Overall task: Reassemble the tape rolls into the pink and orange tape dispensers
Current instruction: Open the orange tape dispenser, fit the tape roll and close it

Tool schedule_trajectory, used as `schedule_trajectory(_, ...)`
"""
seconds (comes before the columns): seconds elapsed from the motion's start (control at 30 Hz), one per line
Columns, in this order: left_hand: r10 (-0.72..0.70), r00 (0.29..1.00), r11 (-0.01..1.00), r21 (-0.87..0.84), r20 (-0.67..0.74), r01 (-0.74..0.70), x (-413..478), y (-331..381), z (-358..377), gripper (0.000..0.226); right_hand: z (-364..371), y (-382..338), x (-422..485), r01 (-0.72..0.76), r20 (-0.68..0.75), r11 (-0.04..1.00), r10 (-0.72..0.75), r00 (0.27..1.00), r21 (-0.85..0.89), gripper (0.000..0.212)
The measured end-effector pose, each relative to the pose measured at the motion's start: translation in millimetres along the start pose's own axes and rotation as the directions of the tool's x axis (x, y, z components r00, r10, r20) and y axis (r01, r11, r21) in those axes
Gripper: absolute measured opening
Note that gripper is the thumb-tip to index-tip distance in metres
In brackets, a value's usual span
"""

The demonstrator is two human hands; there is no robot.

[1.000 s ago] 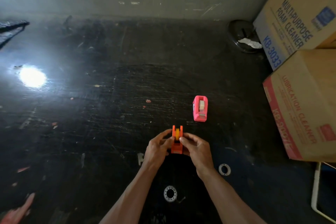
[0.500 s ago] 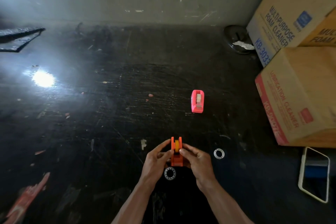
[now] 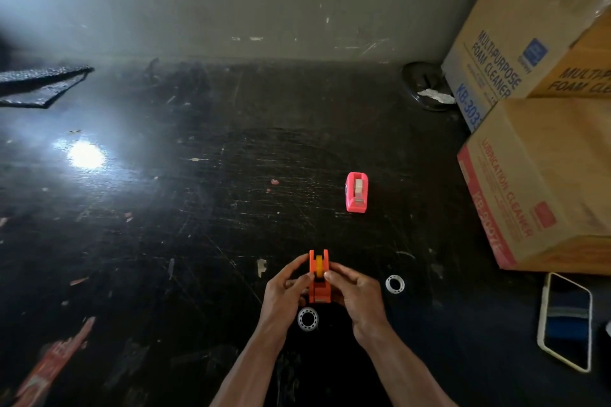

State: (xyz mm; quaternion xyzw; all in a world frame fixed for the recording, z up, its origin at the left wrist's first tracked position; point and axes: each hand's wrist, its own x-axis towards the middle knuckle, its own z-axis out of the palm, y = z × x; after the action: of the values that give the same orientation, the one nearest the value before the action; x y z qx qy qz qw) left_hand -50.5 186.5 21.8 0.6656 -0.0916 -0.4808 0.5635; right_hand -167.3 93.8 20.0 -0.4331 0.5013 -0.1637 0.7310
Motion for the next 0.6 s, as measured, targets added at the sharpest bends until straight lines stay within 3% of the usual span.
schedule_trajectory(0.6,-0.011,0.999,1.0,-0.012,0.036,0.012,3.5,-6.4,2.5,0.04,-4.8,0.7,-1.3,-0.042,-0.043,0.999,0.042,0.998,0.003,0.021)
